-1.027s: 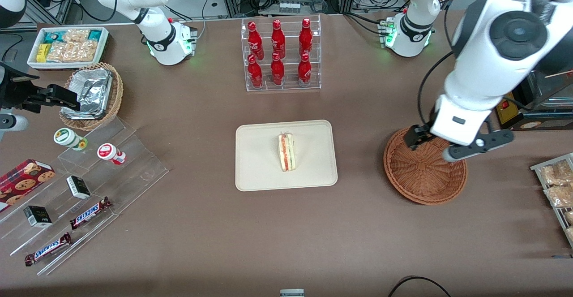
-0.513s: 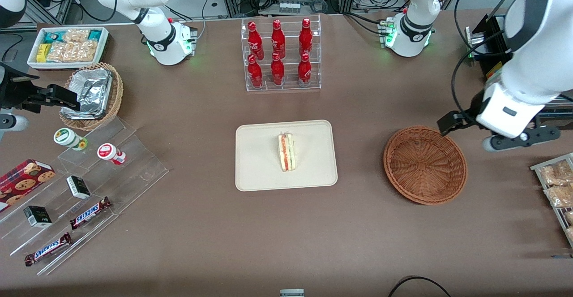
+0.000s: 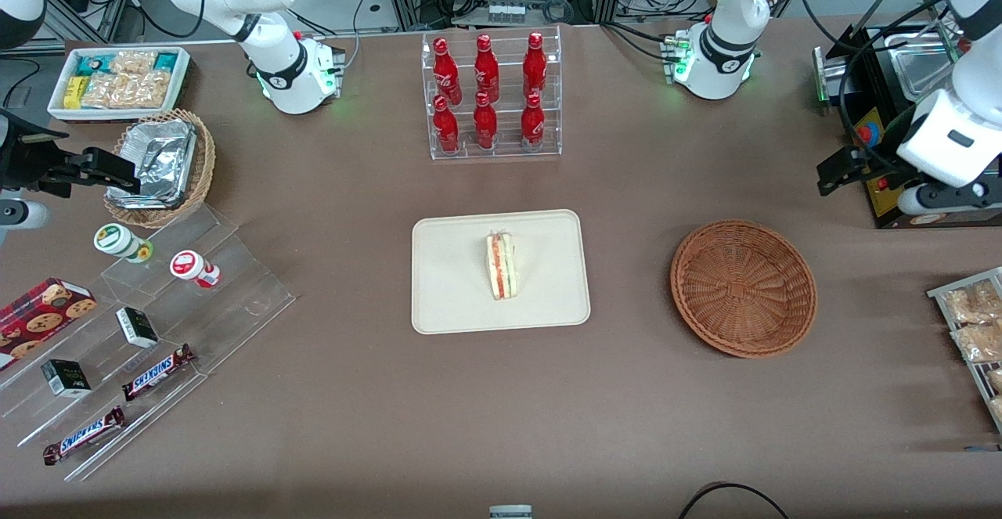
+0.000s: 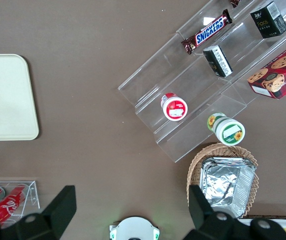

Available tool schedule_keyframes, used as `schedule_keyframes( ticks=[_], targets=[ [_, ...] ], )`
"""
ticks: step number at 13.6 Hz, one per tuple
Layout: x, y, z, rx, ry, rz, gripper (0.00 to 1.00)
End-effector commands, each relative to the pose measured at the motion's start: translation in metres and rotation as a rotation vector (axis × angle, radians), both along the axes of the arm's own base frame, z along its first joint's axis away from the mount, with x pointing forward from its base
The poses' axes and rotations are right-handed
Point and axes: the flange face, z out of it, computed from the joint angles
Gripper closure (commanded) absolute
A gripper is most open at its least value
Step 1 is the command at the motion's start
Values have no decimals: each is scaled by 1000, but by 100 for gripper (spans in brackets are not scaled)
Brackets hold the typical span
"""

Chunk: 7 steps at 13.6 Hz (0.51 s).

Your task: Place sandwich from basket to tray

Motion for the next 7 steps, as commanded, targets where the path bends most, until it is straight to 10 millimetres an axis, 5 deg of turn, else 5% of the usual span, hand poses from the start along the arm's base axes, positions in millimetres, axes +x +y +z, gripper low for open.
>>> schedule_keyframes(
  ticks=[1, 4, 7],
  targets=[
    [-21, 0, 7, -20, -5, -48, 0],
    [-18, 2, 7, -16, -17, -74, 0],
    [10, -6, 3, -17, -13, -78, 0]
  ],
)
